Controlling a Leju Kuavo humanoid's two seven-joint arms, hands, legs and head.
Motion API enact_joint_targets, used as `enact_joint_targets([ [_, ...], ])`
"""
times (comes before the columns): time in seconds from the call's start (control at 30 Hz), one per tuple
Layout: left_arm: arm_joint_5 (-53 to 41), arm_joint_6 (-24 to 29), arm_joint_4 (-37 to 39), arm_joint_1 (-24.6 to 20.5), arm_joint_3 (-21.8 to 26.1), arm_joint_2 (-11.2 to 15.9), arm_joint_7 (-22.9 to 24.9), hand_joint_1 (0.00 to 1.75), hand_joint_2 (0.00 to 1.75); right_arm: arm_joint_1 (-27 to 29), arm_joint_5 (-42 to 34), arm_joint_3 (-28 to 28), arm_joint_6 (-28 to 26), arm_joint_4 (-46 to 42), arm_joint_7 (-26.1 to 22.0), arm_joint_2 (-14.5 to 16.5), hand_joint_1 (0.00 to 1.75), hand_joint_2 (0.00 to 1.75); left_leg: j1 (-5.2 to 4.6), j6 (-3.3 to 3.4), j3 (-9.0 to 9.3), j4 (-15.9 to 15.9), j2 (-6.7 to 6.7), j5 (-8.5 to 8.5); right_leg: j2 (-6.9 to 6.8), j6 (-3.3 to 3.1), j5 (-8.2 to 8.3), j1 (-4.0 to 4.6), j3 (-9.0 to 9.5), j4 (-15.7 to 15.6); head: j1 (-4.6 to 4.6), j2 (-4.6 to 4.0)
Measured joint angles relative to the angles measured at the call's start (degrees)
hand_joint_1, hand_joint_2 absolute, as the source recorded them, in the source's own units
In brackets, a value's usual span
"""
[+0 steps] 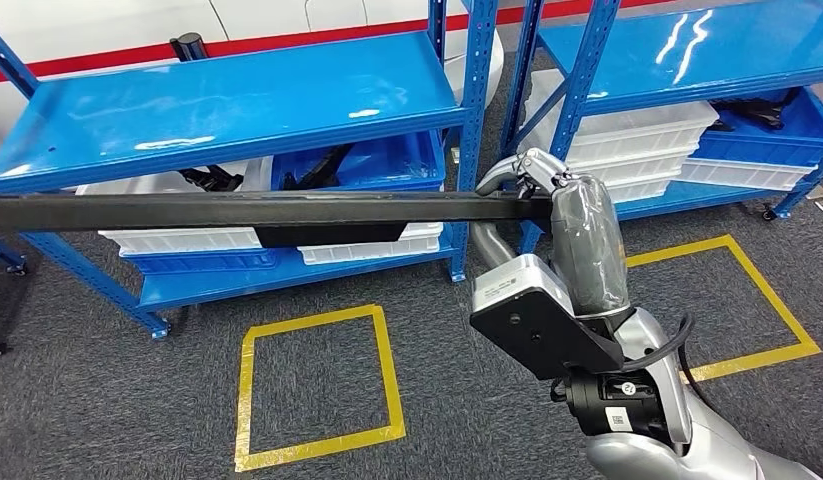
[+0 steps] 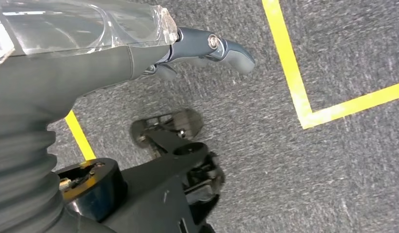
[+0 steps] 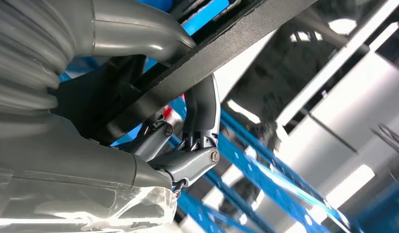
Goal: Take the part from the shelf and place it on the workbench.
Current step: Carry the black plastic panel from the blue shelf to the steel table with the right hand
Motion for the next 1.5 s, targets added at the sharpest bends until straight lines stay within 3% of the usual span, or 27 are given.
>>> enact_joint_targets([
  [0.03, -0.02, 0.08, -0.01, 0.00, 0.00, 0.00, -0.13, 0.00, 1.75, -0.01, -1.01, 0.00, 0.15, -0.02, 0.05, -0.01, 1.75, 1.75, -0.05, 0.15, 1.20, -1.20, -0.01, 0.68, 0.03, 0.02, 0.23, 0.09, -0.28, 0.00, -0.01, 0.00],
  [0.07, -0.03, 0.18, -0.01, -0.02, 0.00, 0.00, -0.28, 0.00, 1.75, -0.04, -1.81, 0.00, 0.23, -0.08, 0.07, -0.02, 1.75, 1.75, -0.14, 0.44, 3.46, -4.56, -0.01, 2.10, 0.05, 0.08, 0.43, 0.19, -0.48, 0.00, -0.01, 0.00],
  [0.13, -0.07, 0.36, -0.01, -0.12, -0.01, 0.04, -0.53, 0.00, 1.75, -0.19, -2.78, -0.02, 0.29, -0.20, 0.07, -0.05, 1.75, 1.75, -0.51, 1.39, 8.83, -13.51, 0.01, 4.93, 0.05, 0.29, 0.76, 0.41, -0.70, 0.04, -0.02, -0.01],
  [0.2, -0.08, 0.41, 0.00, -0.19, -0.01, 0.10, -0.62, 0.00, 1.75, -0.31, -3.43, -0.03, 0.33, -0.27, 0.09, -0.12, 1.75, 1.75, -0.88, 2.03, 11.14, -18.09, 0.05, 5.93, 0.02, 0.75, 1.11, 0.52, -1.00, 0.12, 0.00, 0.00],
  [0.27, -0.07, 0.52, 0.00, -0.07, -0.02, 0.10, -0.63, 0.00, 1.75, -0.43, -4.03, -0.03, 0.46, -0.30, 0.11, -0.23, 1.75, 1.75, -0.98, 2.33, 10.94, -18.58, 0.08, 6.26, -0.01, 1.39, 1.51, 0.51, -1.28, 0.08, 0.02, 0.00],
  [0.33, -0.04, 0.75, 0.00, -0.02, -0.02, 0.07, -0.62, 0.00, 1.75, -0.60, -4.42, -0.04, 0.57, -0.38, 0.11, -0.52, 1.75, 1.75, -0.71, 2.82, 10.78, -18.98, 0.17, 6.97, 0.04, 1.97, 0.50, 0.41, -1.95, 1.33, 0.10, 0.00],
  [0.37, -0.03, 0.87, 0.00, -0.06, -0.02, 0.05, -0.60, 0.00, 1.75, -0.66, -4.49, -0.04, 0.56, -0.44, 0.10, -0.70, 1.75, 1.75, -0.52, 3.07, 10.68, -19.19, 0.23, 7.31, 0.07, 2.23, -1.09, 0.36, -2.93, 3.62, 0.19, 0.00],
  [0.43, -0.02, 0.99, 0.00, -0.07, -0.02, 0.03, -0.53, 0.00, 1.75, -0.67, -4.47, -0.02, 0.49, -0.51, 0.09, -0.94, 1.75, 1.75, -0.45, 3.35, 10.31, -19.20, 0.33, 7.66, 0.08, 2.78, -5.50, 0.07, -6.18, 11.58, 0.37, 0.00],
  [0.47, -0.03, 0.99, 0.00, -0.01, -0.03, 0.02, -0.49, 0.00, 1.75, -0.61, -4.45, -0.01, 0.46, -0.52, 0.09, -1.02, 1.75, 1.75, -0.45, 3.38, 10.14, -19.18, 0.34, 7.77, 0.07, 3.03, -7.07, -0.09, -7.69, 15.40, 0.40, 0.00],
  [0.5, -0.04, 1.00, 0.00, 0.04, -0.03, 0.01, -0.44, 0.00, 1.75, -0.55, -4.50, 0.00, 0.45, -0.52, 0.10, -1.11, 1.75, 1.75, -0.42, 3.33, 10.01, -19.14, 0.34, 7.86, 0.06, 3.27, -7.61, -0.27, -8.37, 17.50, 0.40, 0.00],
  [0.53, -0.04, 1.00, 0.00, 0.09, -0.04, 0.01, -0.38, 0.00, 1.75, -0.51, -4.62, 0.00, 0.45, -0.52, 0.10, -1.21, 1.75, 1.75, -0.35, 3.25, 9.94, -19.10, 0.33, 7.93, 0.06, 3.46, -7.07, -0.46, -7.94, 17.31, 0.42, 0.00],
  [0.57, -0.03, 0.99, 0.00, 0.10, -0.04, 0.01, -0.32, 0.00, 1.75, -0.49, -4.75, 0.00, 0.45, -0.53, 0.11, -1.30, 1.75, 1.75, -0.25, 3.14, 9.92, -19.03, 0.31, 7.96, 0.05, 3.62, -5.53, -0.67, -6.30, 14.59, 0.44, 0.00],
  [0.63, -0.03, 1.02, 0.00, 0.06, -0.04, 0.02, -0.24, 0.00, 1.75, -0.52, -5.02, 0.00, 0.45, -0.58, 0.10, -1.40, 1.75, 1.75, -0.23, 2.66, 9.75, -18.60, 0.25, 7.80, 0.06, 3.86, -2.14, -0.99, -1.61, 6.09, 0.53, 0.00],
  [0.7, -0.03, 1.10, -0.01, 0.00, -0.06, 0.02, -0.20, 0.00, 1.75, -0.57, -5.26, -0.01, 0.45, -0.73, 0.09, -1.43, 1.75, 1.75, -0.41, 1.98, 9.23, -18.03, 0.22, 7.66, 0.12, 3.43, -0.90, -0.96, 0.65, 1.23, 0.50, 0.00],
  [0.83, -0.02, 1.19, -0.01, 0.07, -0.11, 0.01, -0.12, 0.00, 1.75, -0.57, -5.44, -0.02, 0.46, -0.97, 0.09, -1.69, 1.75, 1.75, -0.21, 0.82, 8.22, -16.91, 0.21, 7.07, 0.11, 1.80, -0.64, -0.83, 0.13, 0.77, 0.35, 0.00],
  [0.9, 0.05, 1.21, -0.01, 0.07, -0.11, -0.03, -0.12, 0.00, 1.75, -0.60, -5.41, -0.02, 0.45, -1.14, 0.09, -1.73, 1.75, 1.75, -0.03, 0.36, 5.90, -11.75, 0.20, 3.98, -0.05, 1.18, -0.39, -0.93, 0.03, 0.58, 0.17, 0.00],
  [0.97, 0.15, 1.27, 0.00, 0.14, -0.11, -0.04, -0.12, 0.00, 1.75, -0.59, -5.37, 0.01, 0.45, -1.20, 0.10, -1.76, 1.75, 1.75, 0.02, 0.04, 2.42, -4.01, 0.19, 0.63, -0.18, 0.88, -0.31, -0.80, -0.15, 0.60, 0.01, 0.00],
  [1.0, 0.19, 1.31, 0.00, 0.21, -0.12, -0.04, -0.12, 0.00, 1.75, -0.57, -5.36, 0.04, 0.45, -1.20, 0.11, -1.78, 1.75, 1.75, 0.02, -0.02, 1.34, -1.57, 0.20, 0.01, -0.22, 0.85, -0.30, -0.72, -0.21, 0.60, -0.02, 0.00],
  [1.03, 0.19, 1.32, 0.00, 0.26, -0.13, -0.04, -0.12, 0.00, 1.75, -0.56, -5.34, 0.07, 0.45, -1.20, 0.12, -1.80, 1.75, 1.75, 0.02, 0.01, 1.22, -1.24, 0.20, 0.43, -0.25, 0.83, -0.29, -0.67, -0.23, 0.62, -0.04, 0.00],
  [1.07, 0.18, 1.32, 0.00, 0.28, -0.13, -0.04, -0.12, 0.00, 1.75, -0.56, -5.33, 0.10, 0.45, -1.20, 0.13, -1.81, 1.75, 1.75, 0.01, 0.11, 2.18, -3.13, 0.21, 1.79, -0.29, 0.83, -0.28, -0.63, -0.20, 0.62, -0.04, 0.00],
  [1.13, 0.18, 1.32, 0.00, 0.20, -0.13, -0.04, -0.12, 0.00, 1.75, -0.56, -5.20, 0.10, 0.45, -1.31, 0.13, -1.82, 1.75, 1.75, -0.17, 0.63, 6.11, -11.10, 0.69, 5.44, -0.41, 0.89, -0.29, -0.51, -0.09, 0.64, -0.05, -0.01],
  [1.2, 0.19, 1.32, -0.01, 0.00, -0.13, -0.04, -0.12, 0.00, 1.75, -0.57, -4.98, 0.07, 0.45, -1.51, 0.15, -1.87, 1.75, 1.75, -0.58, 1.21, 8.64, -16.81, 1.21, 7.23, -0.58, 1.19, -0.24, -0.30, -0.24, 0.72, -0.05, -0.01],
  [1.33, 0.21, 1.32, 0.00, 0.14, -0.13, -0.05, -0.12, 0.00, 1.75, -0.58, -4.64, -0.01, 0.50, -1.84, 0.34, -2.19, 1.75, 1.75, -0.64, 2.21, 8.57, -17.91, 0.69, 7.72, -0.96, 2.30, -0.65, -0.30, -0.74, 1.23, -0.02, 0.00],
  [1.4, 0.19, 1.34, 0.00, 0.18, -0.14, -0.07, -0.11, 0.00, 1.75, -0.57, -4.41, -0.09, 0.61, -2.15, 0.59, -2.57, 1.75, 1.75, -0.38, 2.83, 8.67, -18.24, 0.31, 8.13, -0.78, 2.75, -3.51, -0.40, -2.45, 5.48, 0.09, 0.00],
  [1.47, 0.17, 1.33, 0.00, 0.23, -0.16, -0.08, 0.00, 0.00, 1.75, -0.47, -4.26, -0.12, 0.75, -2.39, 0.81, -2.91, 1.75, 1.75, -0.42, 3.06, 8.61, -18.22, -0.16, 8.23, -0.67, 3.02, -7.38, -0.42, -5.84, 13.49, 0.20, 0.00],
  [1.5, 0.14, 1.30, 0.00, 0.32, -0.19, -0.09, 0.08, 0.00, 1.75, -0.36, -4.22, -0.11, 0.86, -2.46, 0.89, -3.09, 1.75, 1.75, -0.42, 3.07, 8.59, -18.20, -0.47, 8.25, -0.65, 3.12, -8.37, -0.44, -7.19, 16.59, 0.21, 0.00],
])
